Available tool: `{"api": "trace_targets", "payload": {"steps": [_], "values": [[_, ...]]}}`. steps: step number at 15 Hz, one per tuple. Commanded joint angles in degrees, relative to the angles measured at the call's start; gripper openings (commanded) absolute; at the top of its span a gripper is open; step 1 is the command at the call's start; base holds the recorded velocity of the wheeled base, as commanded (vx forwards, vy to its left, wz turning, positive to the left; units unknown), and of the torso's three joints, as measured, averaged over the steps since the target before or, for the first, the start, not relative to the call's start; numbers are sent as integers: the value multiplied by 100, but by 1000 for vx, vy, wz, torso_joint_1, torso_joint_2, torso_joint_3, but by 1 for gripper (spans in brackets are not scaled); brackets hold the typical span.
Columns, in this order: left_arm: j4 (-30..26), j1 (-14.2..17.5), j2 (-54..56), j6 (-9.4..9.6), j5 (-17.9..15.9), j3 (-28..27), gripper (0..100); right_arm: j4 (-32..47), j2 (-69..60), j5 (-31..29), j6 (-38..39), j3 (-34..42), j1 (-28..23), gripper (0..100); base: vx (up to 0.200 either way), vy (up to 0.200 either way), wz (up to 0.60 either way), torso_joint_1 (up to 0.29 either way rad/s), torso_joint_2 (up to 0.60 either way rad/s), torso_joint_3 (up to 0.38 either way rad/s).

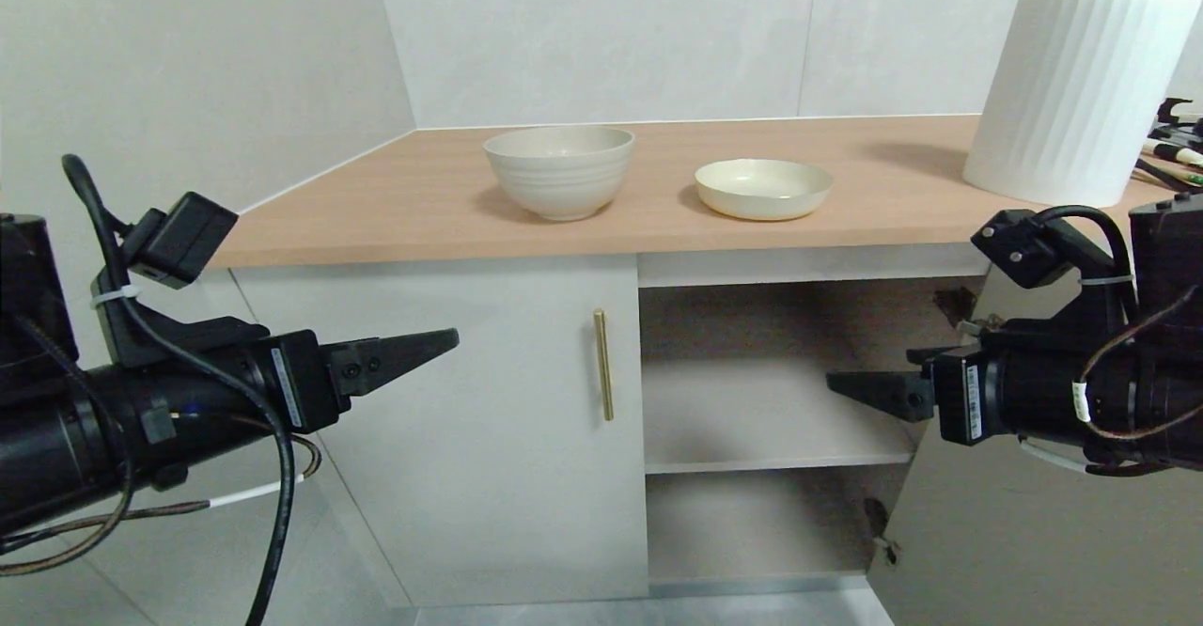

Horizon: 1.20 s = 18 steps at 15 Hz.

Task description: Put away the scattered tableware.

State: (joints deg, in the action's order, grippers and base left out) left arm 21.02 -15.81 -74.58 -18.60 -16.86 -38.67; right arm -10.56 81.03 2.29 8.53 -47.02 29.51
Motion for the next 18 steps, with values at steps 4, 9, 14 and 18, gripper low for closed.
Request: {"api": "trace_targets", "payload": {"steps": [4, 9, 14, 18], "values": [[-1, -1, 67, -3, -2, 8, 100, 1, -44, 26, -1, 17, 11, 100, 0, 0, 0, 0, 0, 0], [-10, -1, 75, -3, -2, 8, 100, -271, -70, 78, -133, 290, -7, 100, 0, 0, 0, 0, 0, 0], [-1, -1, 58, -12, -2, 8, 100, -728, -79, 70, -185, 474, -16, 100, 0, 0, 0, 1, -14, -7], [-1, -1, 40, -21, -2, 8, 100, -728, -61, 70, -352, 518, -16, 100, 0, 0, 0, 67, -250, -247]]}}
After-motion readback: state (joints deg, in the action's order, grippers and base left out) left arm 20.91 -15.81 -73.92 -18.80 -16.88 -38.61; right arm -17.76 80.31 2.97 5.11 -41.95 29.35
